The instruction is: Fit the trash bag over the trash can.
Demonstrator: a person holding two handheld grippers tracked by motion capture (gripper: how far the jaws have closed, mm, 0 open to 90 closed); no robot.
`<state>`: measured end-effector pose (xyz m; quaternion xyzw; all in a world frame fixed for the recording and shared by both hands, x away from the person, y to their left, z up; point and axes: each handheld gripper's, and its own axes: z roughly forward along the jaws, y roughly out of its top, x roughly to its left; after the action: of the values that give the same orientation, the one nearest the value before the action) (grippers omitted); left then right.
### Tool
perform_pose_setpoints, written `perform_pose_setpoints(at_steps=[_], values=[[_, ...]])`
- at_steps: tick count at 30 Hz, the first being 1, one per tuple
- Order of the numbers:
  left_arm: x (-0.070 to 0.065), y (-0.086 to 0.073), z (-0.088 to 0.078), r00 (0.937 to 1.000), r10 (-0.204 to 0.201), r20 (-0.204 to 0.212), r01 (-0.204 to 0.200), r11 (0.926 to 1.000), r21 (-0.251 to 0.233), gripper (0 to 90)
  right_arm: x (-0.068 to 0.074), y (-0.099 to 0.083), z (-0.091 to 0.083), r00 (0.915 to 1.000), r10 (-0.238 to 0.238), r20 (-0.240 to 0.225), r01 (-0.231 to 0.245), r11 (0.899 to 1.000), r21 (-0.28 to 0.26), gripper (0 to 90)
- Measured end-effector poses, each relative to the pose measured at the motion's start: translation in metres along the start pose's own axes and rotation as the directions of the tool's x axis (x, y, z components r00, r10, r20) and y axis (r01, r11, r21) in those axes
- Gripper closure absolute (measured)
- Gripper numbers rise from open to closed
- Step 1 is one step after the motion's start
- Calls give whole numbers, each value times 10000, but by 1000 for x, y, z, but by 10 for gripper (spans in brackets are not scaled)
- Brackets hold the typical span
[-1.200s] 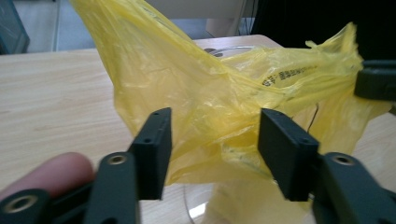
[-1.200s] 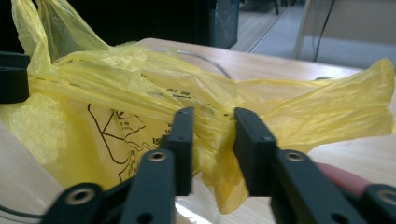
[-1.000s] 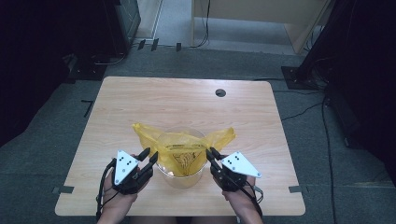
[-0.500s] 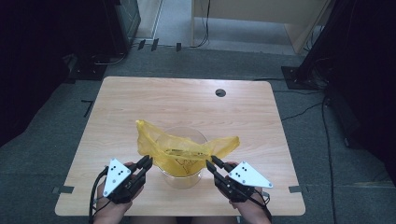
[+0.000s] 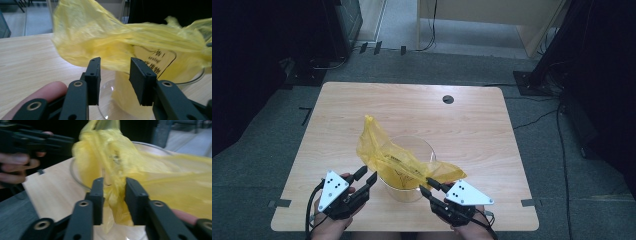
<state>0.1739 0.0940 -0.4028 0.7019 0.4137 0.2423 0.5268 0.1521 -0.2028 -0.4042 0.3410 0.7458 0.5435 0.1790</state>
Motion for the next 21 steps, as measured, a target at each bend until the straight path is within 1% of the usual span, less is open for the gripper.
perform_pose_setpoints(at_steps=[2, 3, 5, 7, 10, 11, 12, 13, 14, 15, 16, 17, 18, 19, 20, 21], values=[[0, 0, 1, 10000, -41, -40, 41, 10000, -5, 580, 3, 2, -2, 9989, -269, -391, 277, 9995, 182, 546], [1, 0, 1, 9999, -85, -77, 85, 10000, -1, 576, 5, 4, -4, 9974, -512, -504, 524, 9984, 229, 534], [3, -1, 2, 9998, -137, -141, 138, 9999, 38, 572, 6, 10, -11, 9954, -668, -687, 674, 9977, 64, 521], [6, -1, 3, 9995, -225, -210, 226, 9997, 42, 567, 4, 17, -20, 9951, -567, -806, 547, 9981, -274, 514], [7, -2, 4, 9993, -262, -270, 264, 9996, 74, 566, -6, 26, -35, 9940, -262, -1067, 170, 9961, -863, 498], [8, -3, 4, 9992, -270, -279, 272, 9996, 70, 565, -9, 28, -38, 9939, -184, -1083, 73, 9948, -1021, 498], [8, -3, 4, 9992, -281, -289, 284, 9996, 70, 565, -13, 29, -43, 9953, -84, -968, -33, 9929, -1191, 499], [9, -3, 4, 9991, -270, -312, 273, 9996, 85, 565, -19, 31, -46, 9975, -53, -710, -45, 9904, -1380, 514], [10, -3, 5, 9991, -260, -331, 263, 9996, 93, 565, -25, 31, -49, 9995, 73, -322, -122, 9878, -1552, 549], [10, -3, 5, 9989, -296, -351, 299, 9995, 77, 565, -33, 31, -51, 9995, 201, 238, -156, 9847, -1734, 578], [11, -4, 5, 9989, -291, -376, 294, 9995, 89, 565, -41, 30, -52, 9950, 432, 899, -257, 9818, -1880, 624], [11, -4, 5, 9987, -310, -400, 313, 9995, 70, 565, -50, 28, -52, 9856, 845, 1467, -542, 9785, -1992, 656], [12, -4, 5, 9986, -323, -430, 326, 9994, 73, 564, -59, 26, -52, 9719, 1286, 1974, -858, 9736, -2115, 683], [12, -4, 5, 9985, -322, -446, 326, 9994, 75, 564, -66, 22, -50, 9542, 1580, 2542, -1047, 9719, -2109, 698], [13, -4, 6, 9984, -317, -467, 321, 9995, 73, 564, -71, 19, -47, 9378, 1809, 2962, -1254, 9724, -1969, 705], [13, -5, 6, 9982, -338, -489, 341, 9994, 65, 563, -76, 15, -44, 9298, 1861, 3175, -1334, 9745, -1806, 705]])
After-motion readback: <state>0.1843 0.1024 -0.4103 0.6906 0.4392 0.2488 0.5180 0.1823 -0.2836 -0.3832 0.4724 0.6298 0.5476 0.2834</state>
